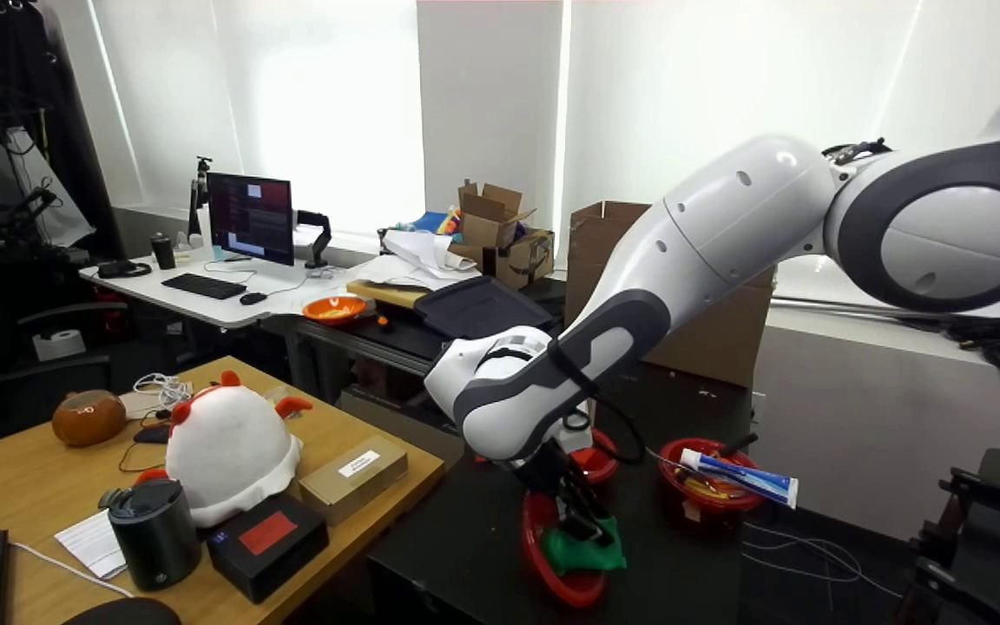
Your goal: Move the empty red bowl forwards, place the green plush toy inside the bowl
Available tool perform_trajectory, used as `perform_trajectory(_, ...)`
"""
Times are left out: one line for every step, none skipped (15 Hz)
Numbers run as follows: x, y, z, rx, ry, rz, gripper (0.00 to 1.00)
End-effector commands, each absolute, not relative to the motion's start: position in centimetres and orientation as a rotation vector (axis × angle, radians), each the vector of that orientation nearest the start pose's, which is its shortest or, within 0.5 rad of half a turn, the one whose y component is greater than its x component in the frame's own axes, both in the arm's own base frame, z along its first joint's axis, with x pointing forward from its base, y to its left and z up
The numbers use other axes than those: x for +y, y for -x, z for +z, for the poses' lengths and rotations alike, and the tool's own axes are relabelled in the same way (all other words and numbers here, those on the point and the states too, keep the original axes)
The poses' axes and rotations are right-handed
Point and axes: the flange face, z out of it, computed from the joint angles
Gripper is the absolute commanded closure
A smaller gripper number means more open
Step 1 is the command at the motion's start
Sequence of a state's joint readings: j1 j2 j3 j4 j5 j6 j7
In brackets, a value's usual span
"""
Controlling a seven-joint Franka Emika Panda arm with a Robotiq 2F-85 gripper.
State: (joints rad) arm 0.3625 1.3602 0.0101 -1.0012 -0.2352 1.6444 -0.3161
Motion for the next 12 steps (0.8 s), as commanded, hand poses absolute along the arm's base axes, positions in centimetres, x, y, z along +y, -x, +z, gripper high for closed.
perform_trajectory(20.4,-60.5,-1.5,-1.151,2.974,1.076,0.16)
perform_trajectory(20.2,-60.3,-1.0,-1.142,2.986,1.046,0.09)
perform_trajectory(20.0,-60.1,-0.6,-1.129,2.999,1.015,0.02)
perform_trajectory(19.8,-59.9,-0.1,-1.116,3.012,0.986,0.00)
perform_trajectory(19.5,-59.6,0.4,-1.109,3.021,0.965,0.00)
perform_trajectory(19.3,-59.3,1.0,-1.095,3.035,0.943,0.00)
perform_trajectory(19.0,-58.9,1.5,-1.092,3.040,0.927,0.00)
perform_trajectory(18.8,-58.5,2.2,-1.078,3.050,0.909,0.00)
perform_trajectory(18.8,-58.1,2.8,-1.080,3.055,0.896,0.00)
perform_trajectory(18.5,-57.6,3.5,-1.060,3.063,0.888,0.00)
perform_trajectory(18.3,-57.0,4.2,-1.042,3.066,0.878,0.00)
perform_trajectory(18.0,-56.5,5.0,-1.024,3.070,0.870,0.00)
